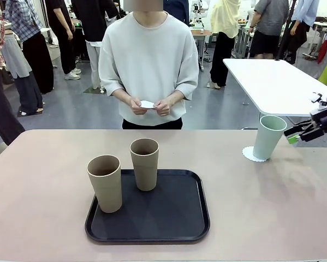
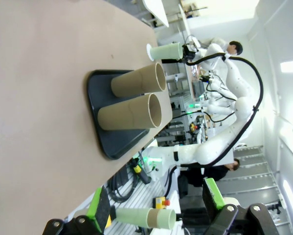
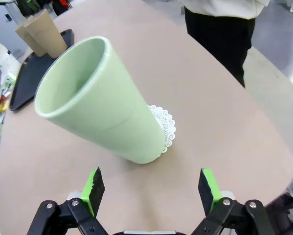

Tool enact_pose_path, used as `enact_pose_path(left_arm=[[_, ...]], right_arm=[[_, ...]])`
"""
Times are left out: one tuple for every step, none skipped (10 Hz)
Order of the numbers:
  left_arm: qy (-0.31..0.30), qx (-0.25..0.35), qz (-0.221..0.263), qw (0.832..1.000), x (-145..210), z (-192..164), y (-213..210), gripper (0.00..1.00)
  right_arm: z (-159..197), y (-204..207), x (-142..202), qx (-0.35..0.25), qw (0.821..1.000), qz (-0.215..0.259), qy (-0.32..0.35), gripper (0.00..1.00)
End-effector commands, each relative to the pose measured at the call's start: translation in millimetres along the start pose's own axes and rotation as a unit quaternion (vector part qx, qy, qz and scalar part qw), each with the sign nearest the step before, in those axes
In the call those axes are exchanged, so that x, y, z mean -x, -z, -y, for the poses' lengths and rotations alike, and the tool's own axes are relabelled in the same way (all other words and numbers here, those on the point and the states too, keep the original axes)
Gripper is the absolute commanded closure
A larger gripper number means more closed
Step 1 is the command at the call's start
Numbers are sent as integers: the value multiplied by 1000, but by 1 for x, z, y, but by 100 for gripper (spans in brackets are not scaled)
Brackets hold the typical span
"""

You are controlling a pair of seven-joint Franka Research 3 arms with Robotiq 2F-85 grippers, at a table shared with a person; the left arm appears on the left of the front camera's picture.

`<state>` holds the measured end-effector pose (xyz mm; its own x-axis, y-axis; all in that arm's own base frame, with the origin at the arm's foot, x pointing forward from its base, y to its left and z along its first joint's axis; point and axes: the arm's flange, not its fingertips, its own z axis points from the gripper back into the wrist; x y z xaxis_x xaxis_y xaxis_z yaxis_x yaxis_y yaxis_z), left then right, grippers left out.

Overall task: Place coasters on the table and set cups on them.
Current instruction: Pick up one Reusable plastic cup and place it on a coaster set by the human.

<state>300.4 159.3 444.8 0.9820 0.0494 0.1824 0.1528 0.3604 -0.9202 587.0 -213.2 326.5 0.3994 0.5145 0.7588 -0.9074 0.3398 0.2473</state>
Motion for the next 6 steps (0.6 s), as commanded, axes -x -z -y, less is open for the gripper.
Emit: enact_pose_path(left_arm=[[8, 5, 3, 1000, 0, 1, -1, 0], [8, 5, 3, 1000, 0, 1, -1, 0], [8, 5, 3, 1000, 0, 1, -1, 0], [8, 5, 3, 1000, 0, 1, -1, 0], [8, 5, 3, 1000, 0, 1, -1, 0], [8, 5, 3, 1000, 0, 1, -1, 0]], right_arm=[[-20, -1, -3, 9, 1000, -7, 10, 0], [-31, -7, -6, 23, 999, -30, 13, 0], [-49, -15, -14, 45, 997, -63, 25, 0], [-80, -26, -29, 59, 991, -120, 33, 0], [-118, -36, -51, 65, 983, -171, 27, 0], [-153, -42, -74, 66, 976, -208, 19, 0]])
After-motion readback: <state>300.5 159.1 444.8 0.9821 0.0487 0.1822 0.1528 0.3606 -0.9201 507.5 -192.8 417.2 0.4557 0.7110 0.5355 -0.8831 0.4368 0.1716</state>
